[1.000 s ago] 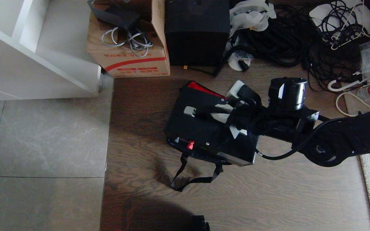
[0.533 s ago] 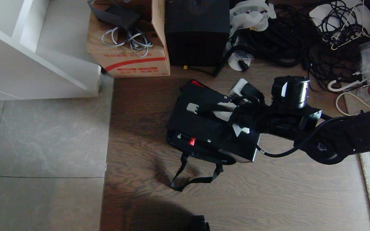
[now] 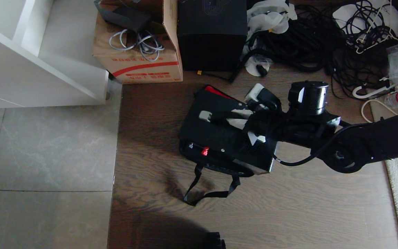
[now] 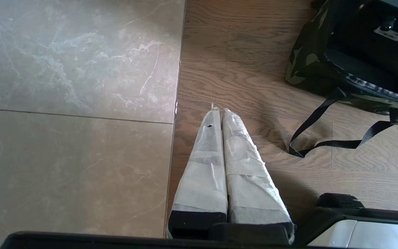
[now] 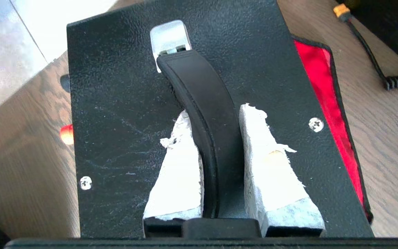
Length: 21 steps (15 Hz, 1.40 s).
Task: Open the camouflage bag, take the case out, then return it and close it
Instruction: Place the black box back
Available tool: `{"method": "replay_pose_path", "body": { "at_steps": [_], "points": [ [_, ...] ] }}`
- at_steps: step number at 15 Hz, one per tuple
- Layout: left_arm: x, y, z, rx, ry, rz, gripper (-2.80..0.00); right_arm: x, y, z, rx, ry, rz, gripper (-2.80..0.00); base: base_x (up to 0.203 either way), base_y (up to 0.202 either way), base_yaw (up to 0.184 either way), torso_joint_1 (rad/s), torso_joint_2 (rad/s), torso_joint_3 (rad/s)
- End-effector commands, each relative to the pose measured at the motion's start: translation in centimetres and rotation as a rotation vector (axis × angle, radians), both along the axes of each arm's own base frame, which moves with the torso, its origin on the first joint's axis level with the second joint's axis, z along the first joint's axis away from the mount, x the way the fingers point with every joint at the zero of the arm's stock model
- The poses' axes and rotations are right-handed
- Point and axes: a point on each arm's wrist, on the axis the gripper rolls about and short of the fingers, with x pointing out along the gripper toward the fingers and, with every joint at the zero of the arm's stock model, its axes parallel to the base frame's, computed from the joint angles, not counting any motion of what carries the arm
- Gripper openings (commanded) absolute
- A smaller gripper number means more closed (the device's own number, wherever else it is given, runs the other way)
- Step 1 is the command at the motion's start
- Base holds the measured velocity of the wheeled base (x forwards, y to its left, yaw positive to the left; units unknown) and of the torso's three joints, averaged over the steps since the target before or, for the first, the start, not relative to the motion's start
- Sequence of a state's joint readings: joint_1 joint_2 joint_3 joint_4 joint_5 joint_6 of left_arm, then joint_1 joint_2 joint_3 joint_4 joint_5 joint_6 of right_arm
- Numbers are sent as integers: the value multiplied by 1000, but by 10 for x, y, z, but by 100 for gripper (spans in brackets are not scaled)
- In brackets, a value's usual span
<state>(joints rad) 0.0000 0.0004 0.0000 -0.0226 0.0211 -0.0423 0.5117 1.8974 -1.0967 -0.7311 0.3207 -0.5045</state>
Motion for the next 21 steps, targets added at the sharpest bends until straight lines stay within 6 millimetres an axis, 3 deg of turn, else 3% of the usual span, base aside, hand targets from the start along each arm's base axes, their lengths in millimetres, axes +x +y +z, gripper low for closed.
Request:
{"method": "replay_pose_path", "body": {
  "at_steps": [1,21],
  "points": [
    [1,0,-2,-1,7,0,-280,2,2,-1,2,-4,17,-280,0,0,0,0,0,0],
    [1,0,-3,-1,8,0,-280,13,12,-17,30,47,146,-280,0,0,0,0,0,0]
  ]
}}
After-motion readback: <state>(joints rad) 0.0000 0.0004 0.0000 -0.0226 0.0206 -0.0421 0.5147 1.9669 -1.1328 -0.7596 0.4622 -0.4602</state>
